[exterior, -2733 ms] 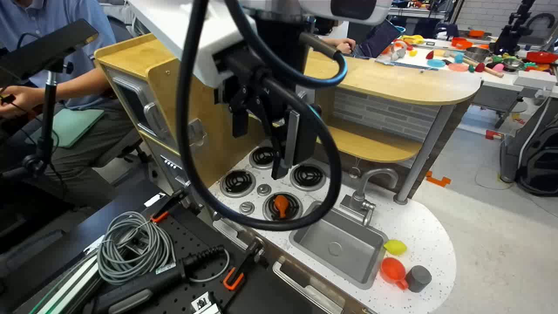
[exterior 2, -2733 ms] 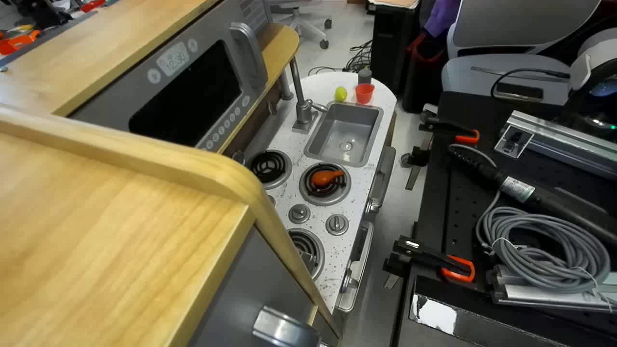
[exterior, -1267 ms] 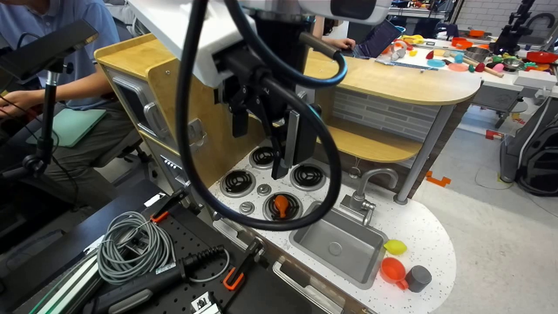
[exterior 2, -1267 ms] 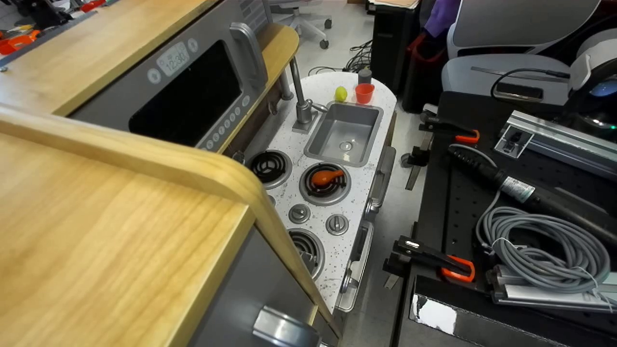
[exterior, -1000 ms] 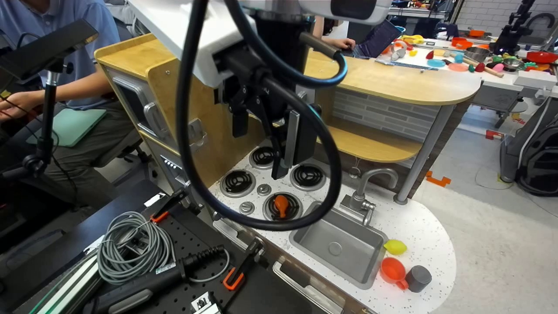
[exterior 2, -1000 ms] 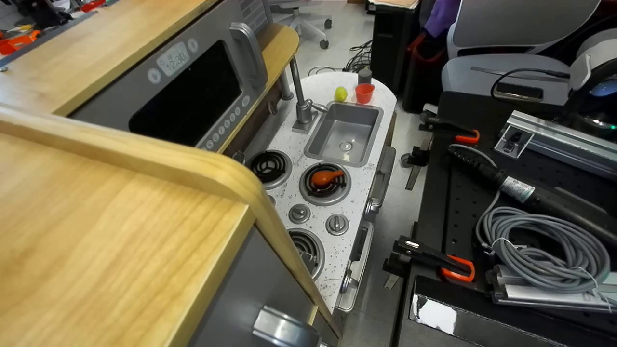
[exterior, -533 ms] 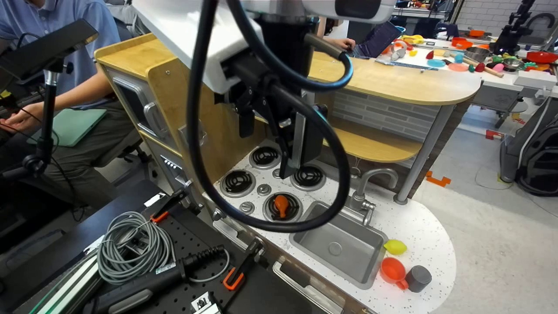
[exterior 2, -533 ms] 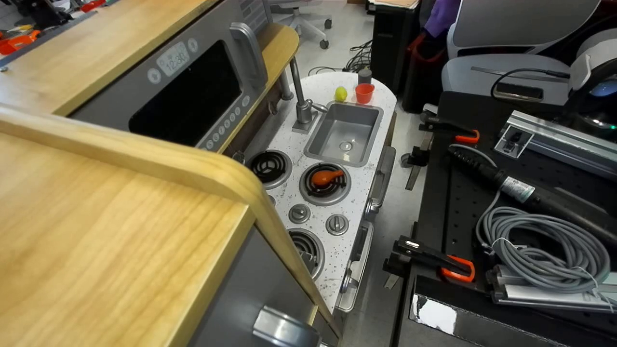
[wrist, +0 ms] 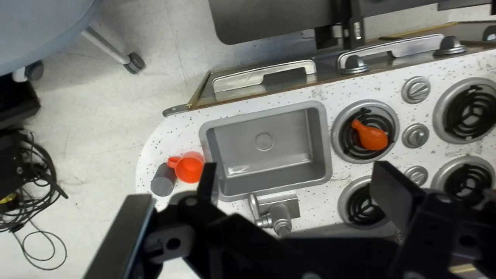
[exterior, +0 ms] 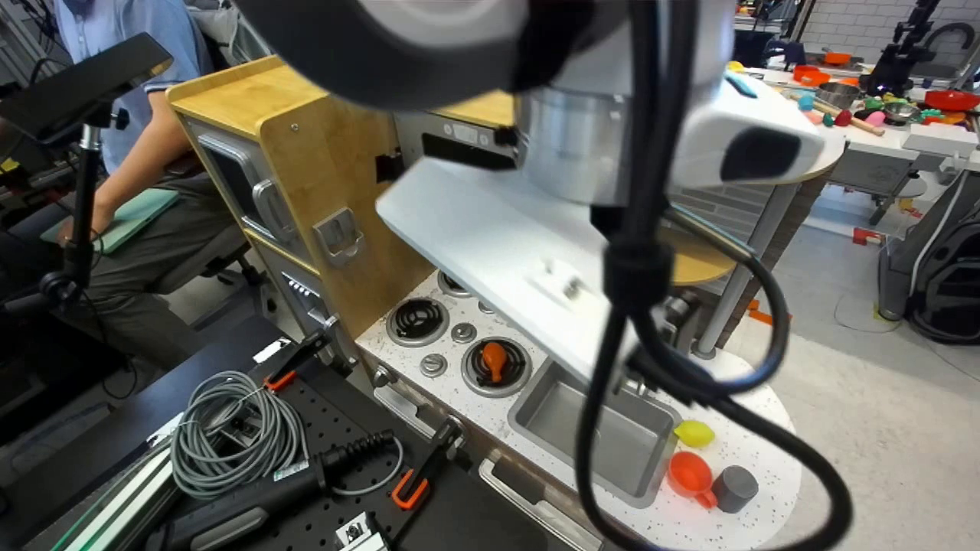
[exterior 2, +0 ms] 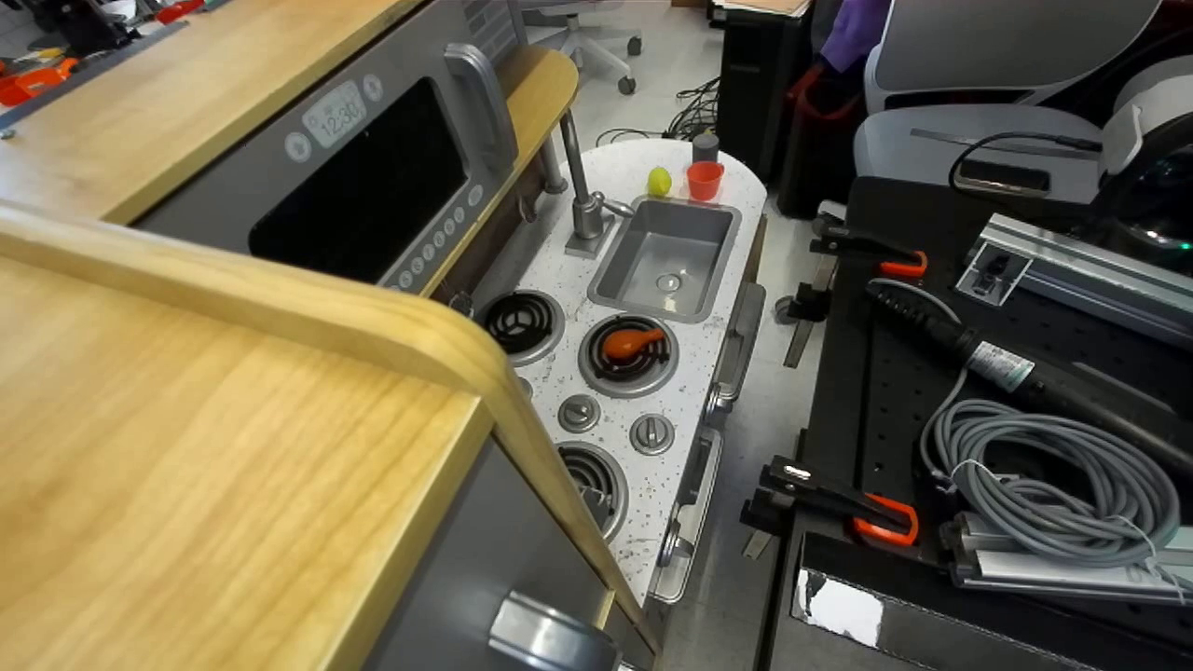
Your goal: Place the grey object on the right side of the counter inside the orange cup
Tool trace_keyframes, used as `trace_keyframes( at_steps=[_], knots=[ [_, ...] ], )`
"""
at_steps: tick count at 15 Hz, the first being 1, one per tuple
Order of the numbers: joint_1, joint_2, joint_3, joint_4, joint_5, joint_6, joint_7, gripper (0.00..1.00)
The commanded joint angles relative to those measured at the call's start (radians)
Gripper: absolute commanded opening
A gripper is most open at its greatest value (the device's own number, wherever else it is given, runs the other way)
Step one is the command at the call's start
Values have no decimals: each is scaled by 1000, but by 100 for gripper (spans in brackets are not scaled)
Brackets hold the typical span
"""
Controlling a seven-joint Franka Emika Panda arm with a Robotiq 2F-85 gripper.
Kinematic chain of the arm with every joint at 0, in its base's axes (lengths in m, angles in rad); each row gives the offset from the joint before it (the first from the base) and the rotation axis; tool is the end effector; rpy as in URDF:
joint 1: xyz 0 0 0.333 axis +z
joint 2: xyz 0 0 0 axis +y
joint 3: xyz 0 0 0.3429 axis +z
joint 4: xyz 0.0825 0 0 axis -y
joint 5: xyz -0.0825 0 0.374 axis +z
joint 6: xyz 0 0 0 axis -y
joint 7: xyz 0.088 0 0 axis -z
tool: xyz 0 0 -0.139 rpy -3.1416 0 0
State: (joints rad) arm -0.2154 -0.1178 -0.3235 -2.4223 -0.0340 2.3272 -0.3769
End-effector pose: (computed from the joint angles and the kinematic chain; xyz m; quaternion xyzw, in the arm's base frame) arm 0.3993 -0.2401 0.3542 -0.9976 0.0685 -0.0104 0.0018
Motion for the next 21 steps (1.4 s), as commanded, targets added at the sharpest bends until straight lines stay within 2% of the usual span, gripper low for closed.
trace_keyframes(
  at_steps=[1, 3, 7, 10, 12, 18, 21],
  knots=[
    [-47, 202, -39, 55, 51, 143, -141, 100],
    [-88, 313, -34, 92, 110, 186, -203, 100],
    [-209, 505, 38, 191, 187, 282, -326, 100],
    [-270, 648, 69, 288, 158, 394, -277, 100],
    [-300, 742, 77, 371, 134, 425, -231, 100],
    [-373, 976, 88, 653, 86, 352, -120, 100],
    [-398, 1051, 110, 787, 70, 264, -75, 100]
  ],
)
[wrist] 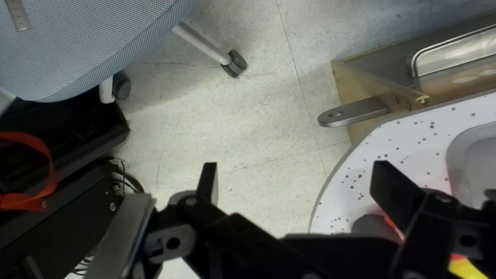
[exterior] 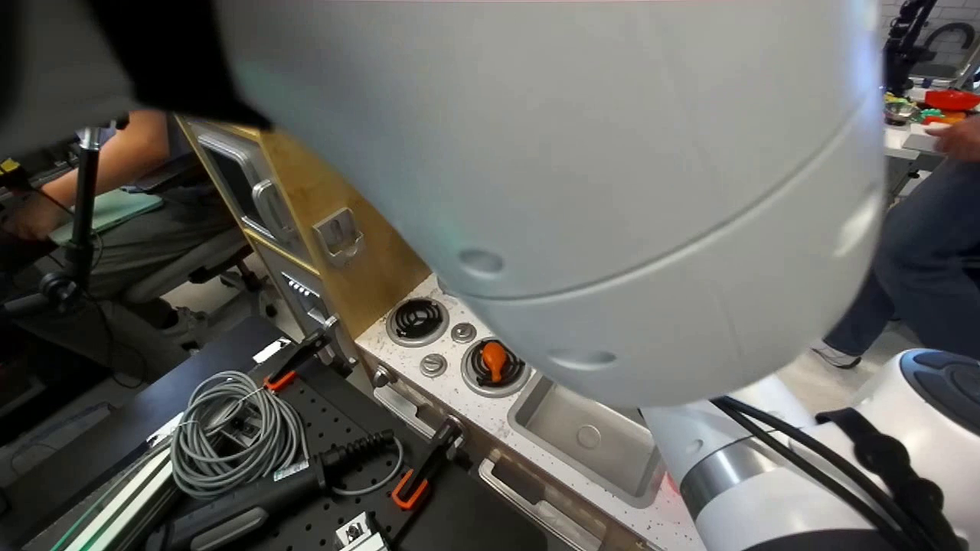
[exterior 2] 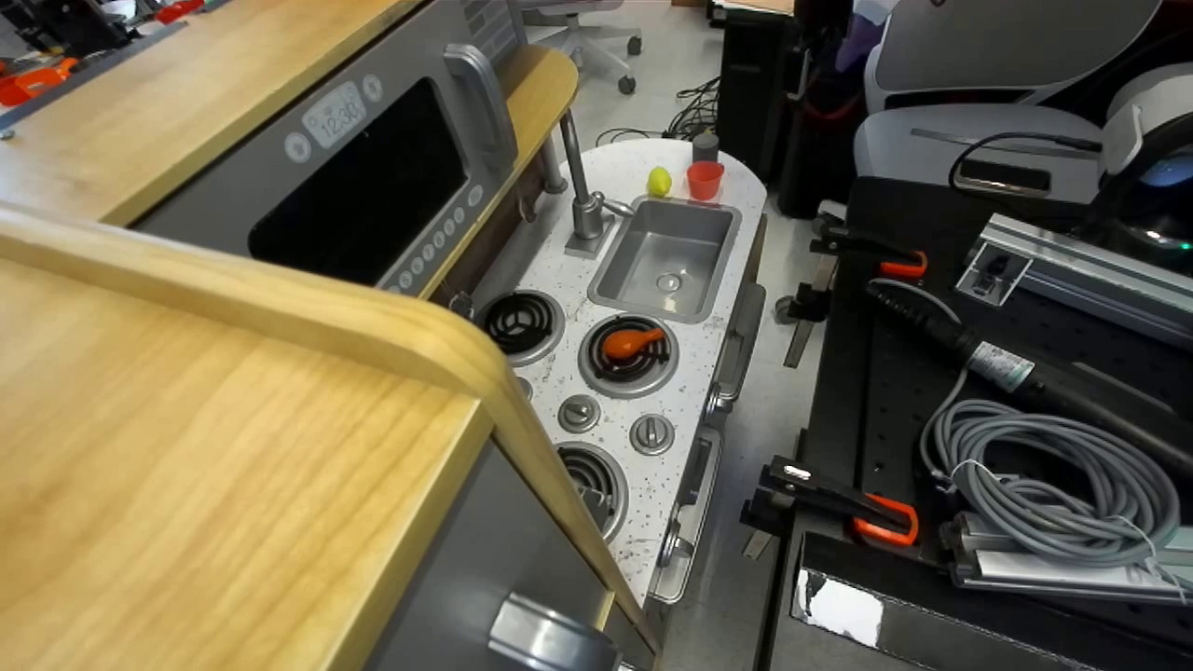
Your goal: Place the grey object on the right side of the counter inside the orange cup
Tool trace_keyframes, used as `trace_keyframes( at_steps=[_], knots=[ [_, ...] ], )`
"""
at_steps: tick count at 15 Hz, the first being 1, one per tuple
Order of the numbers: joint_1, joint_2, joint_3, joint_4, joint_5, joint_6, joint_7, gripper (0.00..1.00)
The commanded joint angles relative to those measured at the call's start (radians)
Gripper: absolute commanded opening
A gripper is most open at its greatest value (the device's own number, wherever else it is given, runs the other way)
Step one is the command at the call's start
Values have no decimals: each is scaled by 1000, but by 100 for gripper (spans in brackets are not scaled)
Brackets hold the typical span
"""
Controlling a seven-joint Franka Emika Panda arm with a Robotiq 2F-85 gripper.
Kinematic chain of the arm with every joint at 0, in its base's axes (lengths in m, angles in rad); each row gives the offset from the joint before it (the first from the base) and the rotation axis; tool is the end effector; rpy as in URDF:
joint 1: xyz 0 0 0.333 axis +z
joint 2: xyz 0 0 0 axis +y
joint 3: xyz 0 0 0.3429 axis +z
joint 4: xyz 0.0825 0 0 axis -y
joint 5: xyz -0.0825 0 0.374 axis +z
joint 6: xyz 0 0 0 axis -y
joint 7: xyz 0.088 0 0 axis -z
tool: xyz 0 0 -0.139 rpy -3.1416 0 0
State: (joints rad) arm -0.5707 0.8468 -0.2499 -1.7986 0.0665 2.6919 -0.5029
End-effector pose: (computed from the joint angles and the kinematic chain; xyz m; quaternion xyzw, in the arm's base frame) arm 0.4567 -0.4794 0.0888 0.9861 -0.1432 -0.0177 0.0827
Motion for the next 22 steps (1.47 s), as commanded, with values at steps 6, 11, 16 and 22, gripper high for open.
trace_keyframes(
  at_steps=[6, 11, 16, 22],
  knots=[
    [-44, 169, 87, 367, -16, -263, 100, 100],
    [-26, 234, 101, 452, -22, -220, 120, 100],
    [-24, 293, 130, 505, -17, -214, 116, 100],
    [-11, 332, 147, 552, -21, -221, 113, 100]
  ],
)
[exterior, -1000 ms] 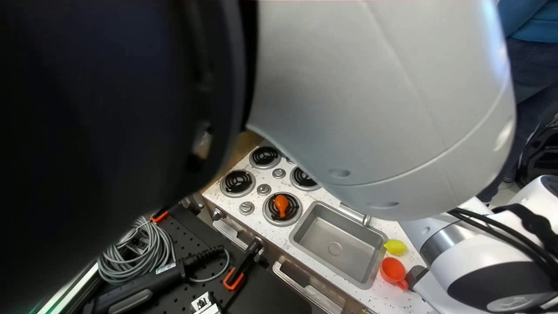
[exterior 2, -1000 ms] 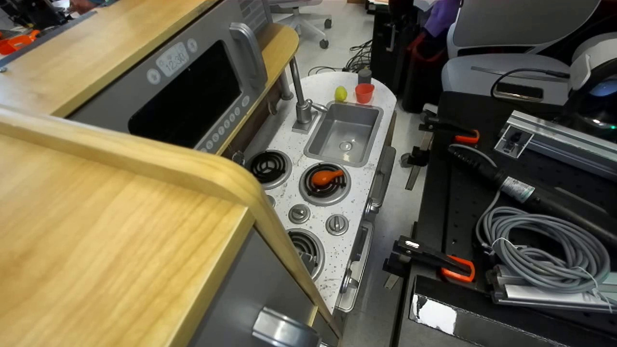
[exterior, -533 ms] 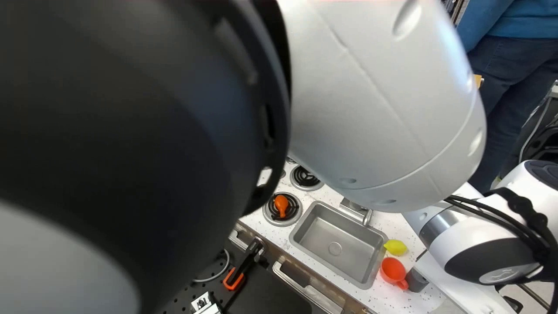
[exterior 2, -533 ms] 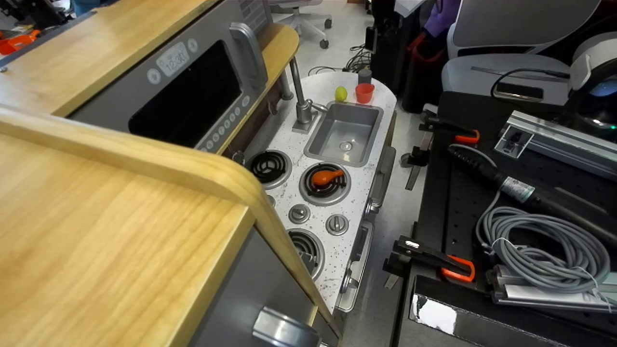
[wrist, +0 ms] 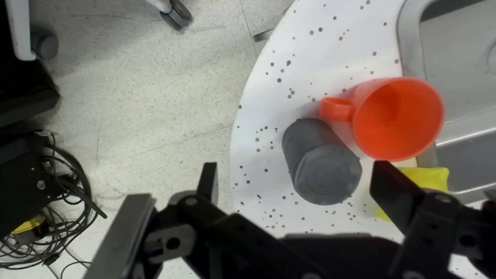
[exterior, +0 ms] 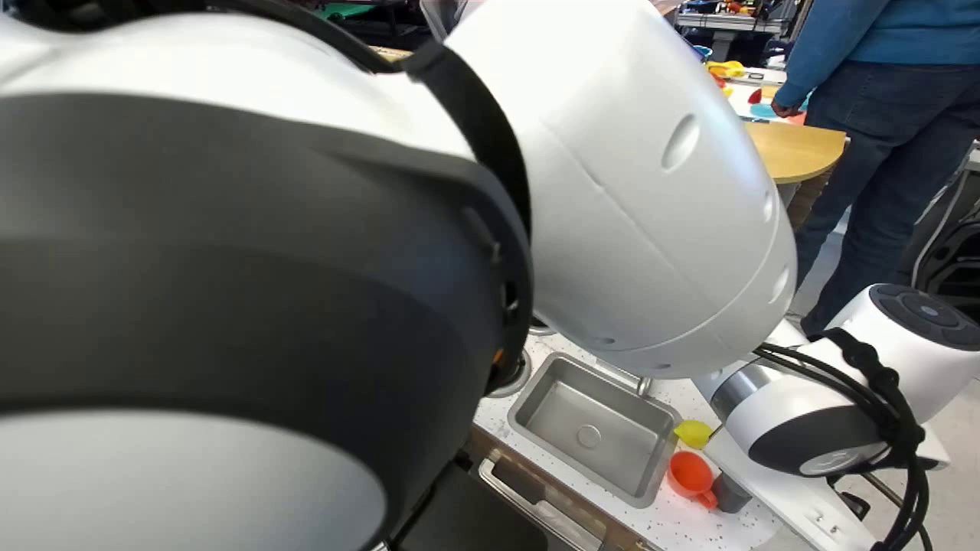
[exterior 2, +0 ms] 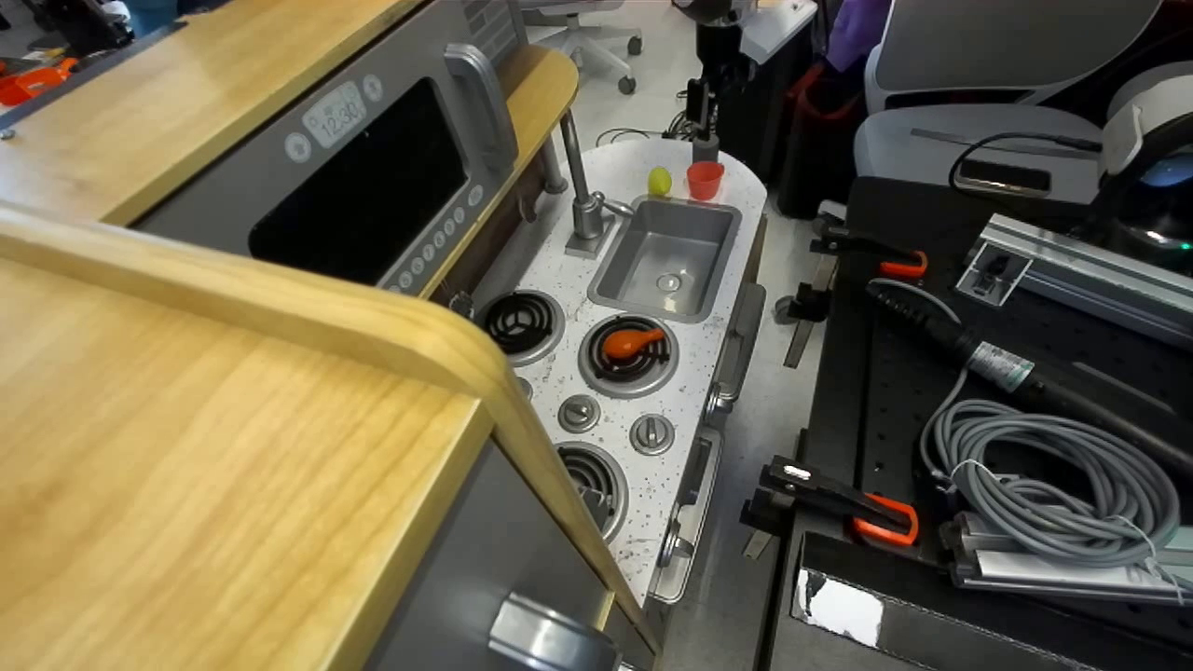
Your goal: Place the grey object on the right side of the counter inside the orange cup
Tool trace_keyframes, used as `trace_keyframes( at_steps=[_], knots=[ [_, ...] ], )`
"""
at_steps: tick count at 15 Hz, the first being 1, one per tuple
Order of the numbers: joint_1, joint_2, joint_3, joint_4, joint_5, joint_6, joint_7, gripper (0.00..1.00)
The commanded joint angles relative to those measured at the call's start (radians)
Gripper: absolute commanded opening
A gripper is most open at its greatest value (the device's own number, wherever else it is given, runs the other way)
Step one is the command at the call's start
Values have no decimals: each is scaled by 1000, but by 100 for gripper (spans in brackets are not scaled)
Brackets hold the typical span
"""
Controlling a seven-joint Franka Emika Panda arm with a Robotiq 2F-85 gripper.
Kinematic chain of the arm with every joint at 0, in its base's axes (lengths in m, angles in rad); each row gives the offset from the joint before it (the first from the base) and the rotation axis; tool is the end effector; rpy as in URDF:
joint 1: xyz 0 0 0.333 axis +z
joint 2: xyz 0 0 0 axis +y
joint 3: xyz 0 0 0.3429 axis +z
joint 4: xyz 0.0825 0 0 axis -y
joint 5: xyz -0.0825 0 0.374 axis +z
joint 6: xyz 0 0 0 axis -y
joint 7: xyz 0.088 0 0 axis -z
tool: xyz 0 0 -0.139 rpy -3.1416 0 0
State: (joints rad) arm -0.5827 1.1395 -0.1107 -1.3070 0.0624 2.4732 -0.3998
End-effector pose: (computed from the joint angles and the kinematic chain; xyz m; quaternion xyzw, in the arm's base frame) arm 0.5822 -0.4598 0.0336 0.9899 -0.1376 -0.0014 0.0343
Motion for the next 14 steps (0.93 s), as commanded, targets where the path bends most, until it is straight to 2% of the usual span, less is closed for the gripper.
trace_keyframes(
  at_steps=[1, 14],
  knots=[
    [4, 46, 6, 68, -19, -2, 12, 100],
    [49, 147, -2, 170, -48, -11, 17, 100]
  ],
)
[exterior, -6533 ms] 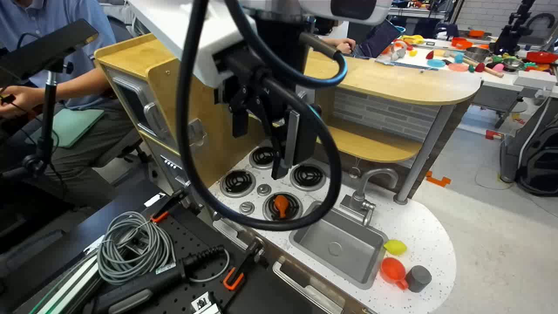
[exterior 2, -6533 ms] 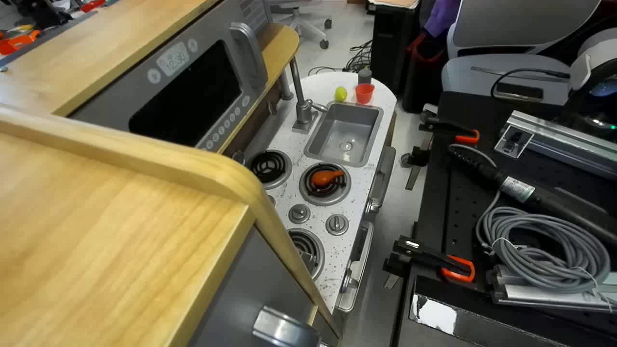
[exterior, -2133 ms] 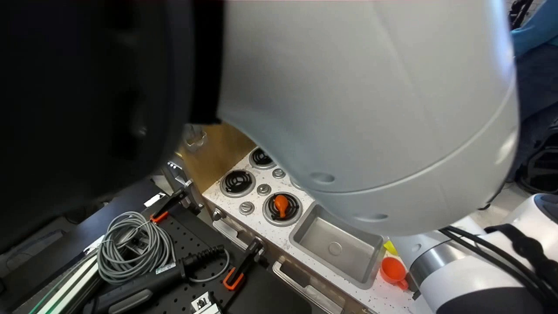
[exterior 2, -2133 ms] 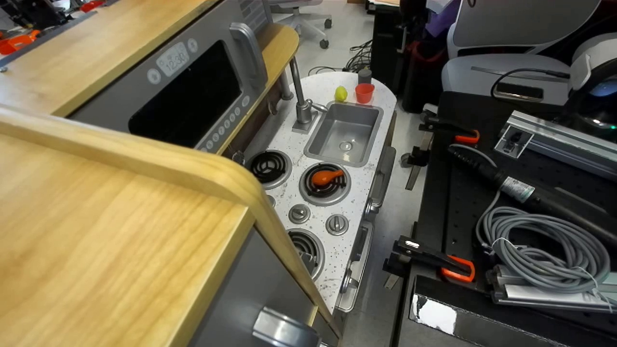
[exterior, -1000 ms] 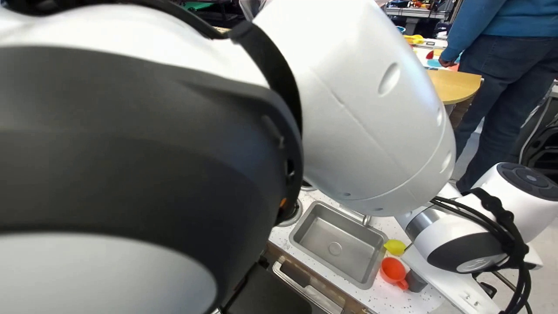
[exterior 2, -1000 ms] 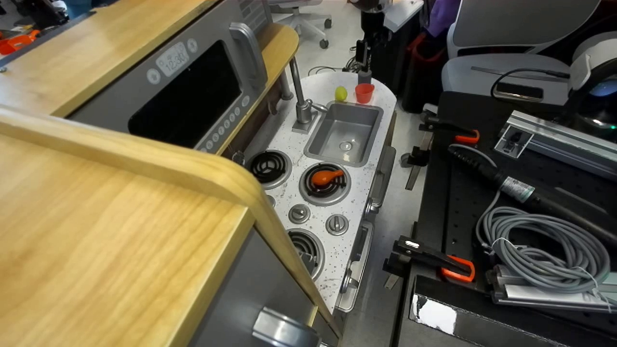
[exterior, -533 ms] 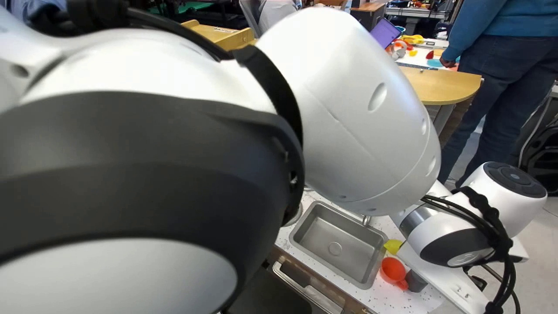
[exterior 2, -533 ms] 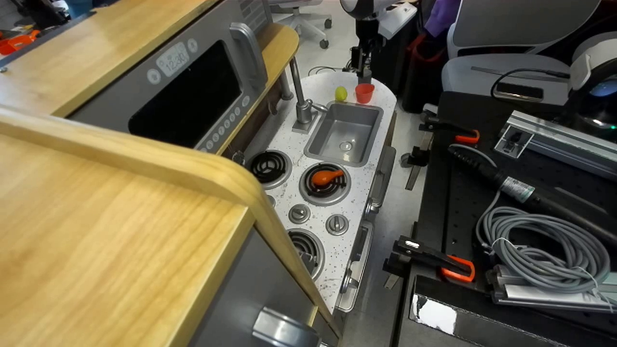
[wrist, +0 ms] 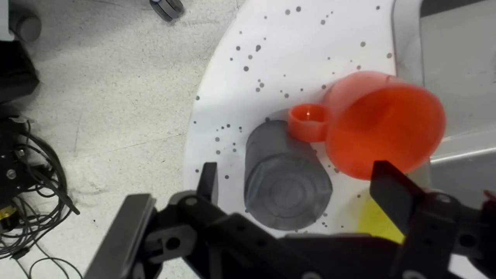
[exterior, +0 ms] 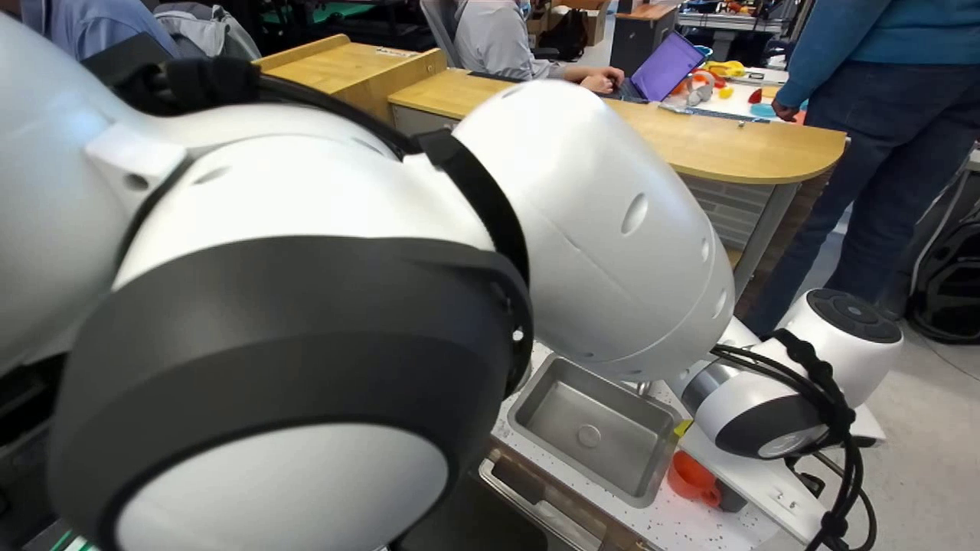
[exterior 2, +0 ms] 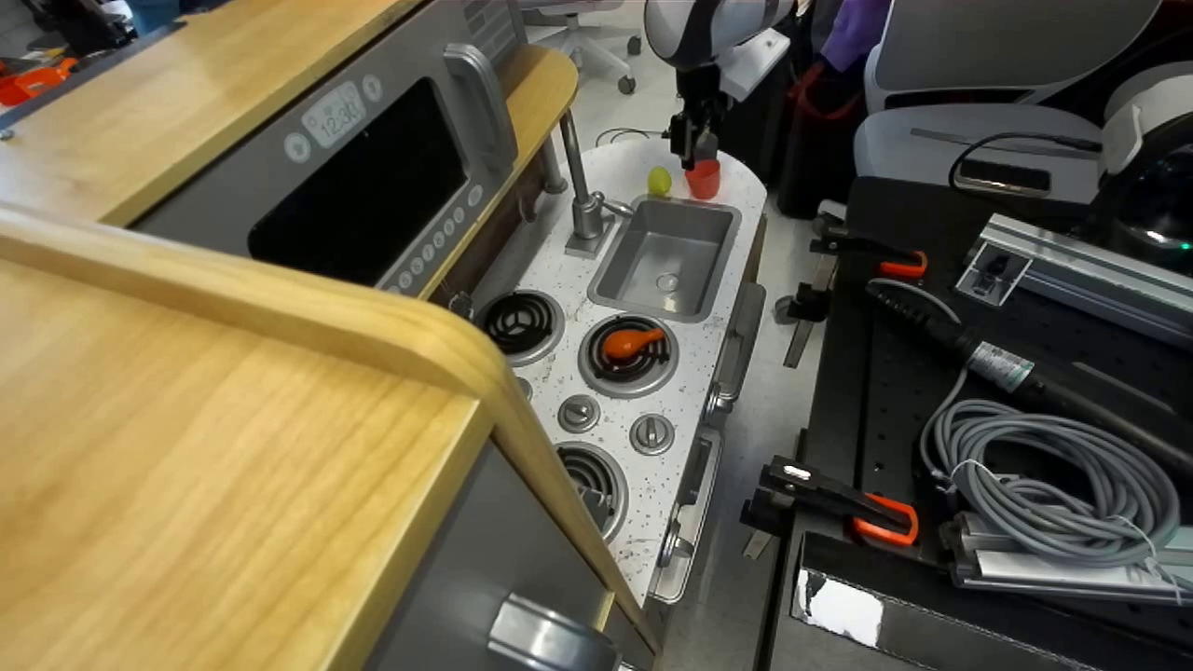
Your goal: Place the grey object on the right side of the counter inside the orange cup
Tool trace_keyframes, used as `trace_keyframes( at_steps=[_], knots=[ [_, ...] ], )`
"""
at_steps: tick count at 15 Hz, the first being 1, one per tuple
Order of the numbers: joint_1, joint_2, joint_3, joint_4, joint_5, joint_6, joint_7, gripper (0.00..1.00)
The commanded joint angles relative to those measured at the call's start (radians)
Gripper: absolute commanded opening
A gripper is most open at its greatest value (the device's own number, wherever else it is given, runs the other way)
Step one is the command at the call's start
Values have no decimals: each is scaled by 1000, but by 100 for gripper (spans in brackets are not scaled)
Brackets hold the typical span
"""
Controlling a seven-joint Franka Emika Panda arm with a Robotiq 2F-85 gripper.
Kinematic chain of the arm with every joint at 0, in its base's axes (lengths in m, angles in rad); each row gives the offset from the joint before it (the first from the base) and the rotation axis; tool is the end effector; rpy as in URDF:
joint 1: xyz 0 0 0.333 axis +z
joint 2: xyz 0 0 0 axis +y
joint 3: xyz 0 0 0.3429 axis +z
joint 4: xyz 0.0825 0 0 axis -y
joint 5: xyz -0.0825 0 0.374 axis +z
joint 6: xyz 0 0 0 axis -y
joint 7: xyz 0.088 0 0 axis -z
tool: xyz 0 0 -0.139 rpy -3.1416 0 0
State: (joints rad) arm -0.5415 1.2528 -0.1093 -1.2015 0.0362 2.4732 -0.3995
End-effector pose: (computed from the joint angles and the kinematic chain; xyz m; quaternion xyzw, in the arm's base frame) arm 0.6048 -0.4344 -0.0091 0.9940 -0.1014 -0.0092 0.0410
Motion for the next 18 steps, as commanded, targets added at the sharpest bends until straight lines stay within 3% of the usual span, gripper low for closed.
trace_keyframes(
  at_steps=[1, 6, 8, 10, 12, 16, 18],
  knots=[
    [8, 34, -3, 70, -23, -15, 15, 100],
    [0, 34, -1, 90, -19, -37, 15, 100],
    [-5, 35, 0, 93, -16, -51, 19, 94],
    [-6, 37, -1, 95, -16, -61, 25, 70],
    [-5, 37, -3, 95, -17, -68, 32, 53],
    [-2, 22, -12, 86, -20, -65, 45, 24],
    [12, 1, -37, 60, -17, -41, 64, 18]
  ],
)
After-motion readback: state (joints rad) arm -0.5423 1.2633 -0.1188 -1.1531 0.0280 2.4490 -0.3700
